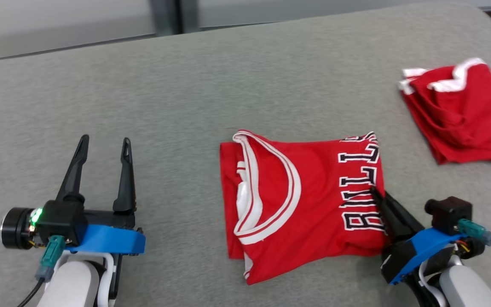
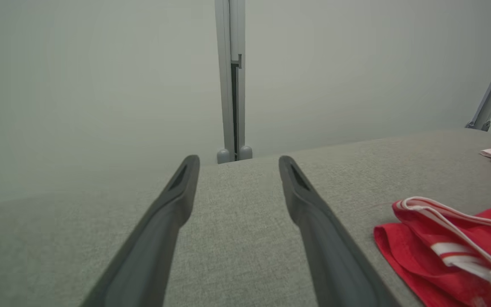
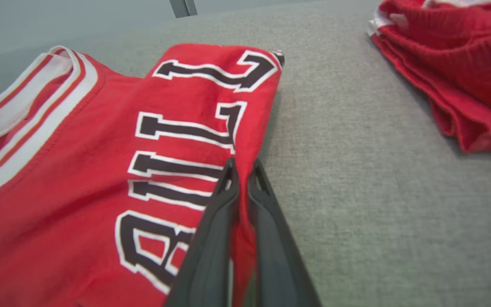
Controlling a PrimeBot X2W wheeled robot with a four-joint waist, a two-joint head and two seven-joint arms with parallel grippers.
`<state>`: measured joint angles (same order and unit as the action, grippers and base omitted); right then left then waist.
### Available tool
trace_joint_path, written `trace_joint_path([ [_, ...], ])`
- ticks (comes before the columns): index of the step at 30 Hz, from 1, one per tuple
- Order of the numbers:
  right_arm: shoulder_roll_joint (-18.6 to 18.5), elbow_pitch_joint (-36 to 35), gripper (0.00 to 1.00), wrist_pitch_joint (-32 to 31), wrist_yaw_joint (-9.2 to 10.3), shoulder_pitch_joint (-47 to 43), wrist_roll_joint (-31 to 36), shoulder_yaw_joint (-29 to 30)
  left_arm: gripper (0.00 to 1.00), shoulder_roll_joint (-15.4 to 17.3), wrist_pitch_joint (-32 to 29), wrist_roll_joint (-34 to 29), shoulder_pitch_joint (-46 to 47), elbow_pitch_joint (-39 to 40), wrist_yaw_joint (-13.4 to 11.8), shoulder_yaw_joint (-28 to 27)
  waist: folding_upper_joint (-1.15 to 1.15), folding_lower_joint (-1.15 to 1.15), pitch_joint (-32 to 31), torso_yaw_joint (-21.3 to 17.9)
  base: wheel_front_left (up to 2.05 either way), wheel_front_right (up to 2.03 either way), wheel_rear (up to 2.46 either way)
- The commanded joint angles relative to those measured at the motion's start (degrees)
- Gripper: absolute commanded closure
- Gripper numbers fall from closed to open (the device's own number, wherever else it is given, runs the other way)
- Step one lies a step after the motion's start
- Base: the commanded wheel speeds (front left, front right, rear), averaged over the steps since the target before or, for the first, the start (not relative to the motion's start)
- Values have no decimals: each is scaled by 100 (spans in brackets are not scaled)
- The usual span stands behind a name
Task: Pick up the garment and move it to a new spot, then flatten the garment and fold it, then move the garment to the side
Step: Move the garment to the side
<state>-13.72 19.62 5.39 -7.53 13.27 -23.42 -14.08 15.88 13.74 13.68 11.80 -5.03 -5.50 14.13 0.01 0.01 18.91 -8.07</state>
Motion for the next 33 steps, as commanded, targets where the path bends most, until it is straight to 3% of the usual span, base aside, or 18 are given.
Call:
trace_joint_path([
  [1, -52, -28, 100, 38, 8, -36, -4, 72, 0, 31, -27, -34, 115, 60, 27, 34, -1, -1, -66, -182, 0, 0, 0],
  [12, -439, 205, 100, 297, 7, 1114, 11, 479, 0, 134, -238, -184, 659, 236, 173, 254, -1, -1, 483, -664, 0, 0, 0],
  [21, -1083, 86, 100, 440, 6, 1634, 161, 1764, 0, 184, -302, -318, 1052, 346, 269, 429, -1, -1, 980, -740, 0, 0, 0],
  [33, -788, -12, 100, 61, 6, 1589, 632, 2942, 0, 214, -368, -462, 1507, 344, 405, 668, -1, -1, 1399, -859, 0, 0, 0],
])
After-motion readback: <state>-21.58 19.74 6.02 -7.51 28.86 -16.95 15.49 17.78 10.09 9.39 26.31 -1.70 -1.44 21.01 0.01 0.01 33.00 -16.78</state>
